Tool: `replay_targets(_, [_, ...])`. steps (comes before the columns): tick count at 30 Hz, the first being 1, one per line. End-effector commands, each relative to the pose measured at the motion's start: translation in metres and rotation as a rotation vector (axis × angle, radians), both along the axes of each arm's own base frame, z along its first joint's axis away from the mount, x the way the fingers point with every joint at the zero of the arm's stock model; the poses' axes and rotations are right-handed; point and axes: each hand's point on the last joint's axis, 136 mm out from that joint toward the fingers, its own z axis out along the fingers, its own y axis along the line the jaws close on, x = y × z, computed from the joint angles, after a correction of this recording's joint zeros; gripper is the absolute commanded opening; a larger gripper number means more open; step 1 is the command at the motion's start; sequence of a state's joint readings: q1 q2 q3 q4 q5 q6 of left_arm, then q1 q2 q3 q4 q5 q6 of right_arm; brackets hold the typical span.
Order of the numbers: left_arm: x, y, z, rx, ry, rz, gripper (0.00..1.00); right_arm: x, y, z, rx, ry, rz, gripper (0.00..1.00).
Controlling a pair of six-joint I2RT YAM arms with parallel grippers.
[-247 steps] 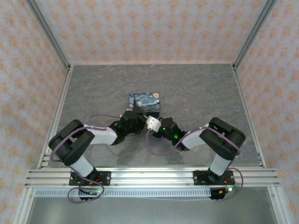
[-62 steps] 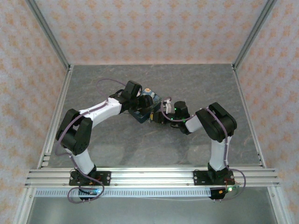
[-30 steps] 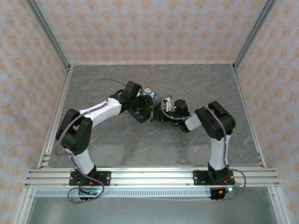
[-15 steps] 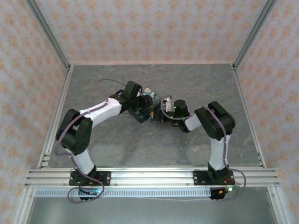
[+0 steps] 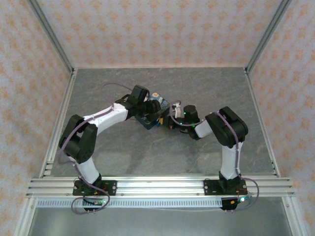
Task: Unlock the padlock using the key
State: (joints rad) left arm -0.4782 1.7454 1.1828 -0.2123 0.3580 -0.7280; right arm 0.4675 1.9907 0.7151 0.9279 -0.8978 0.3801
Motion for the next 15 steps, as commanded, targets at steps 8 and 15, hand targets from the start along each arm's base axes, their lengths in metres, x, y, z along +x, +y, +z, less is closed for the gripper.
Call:
replay_targets(8, [-0.012,0.011,-0.013,0.051,0.022,0.018,0.63,0.007,-0.014,0.015,0.035,-0.020,-0.075,0.00])
replay_targets(15, [-0.020,0.014,-0.022,0.051,0.039,0.016,0.63,0.014,-0.018,0.027,0.086,-0.004,-0.129,0.00])
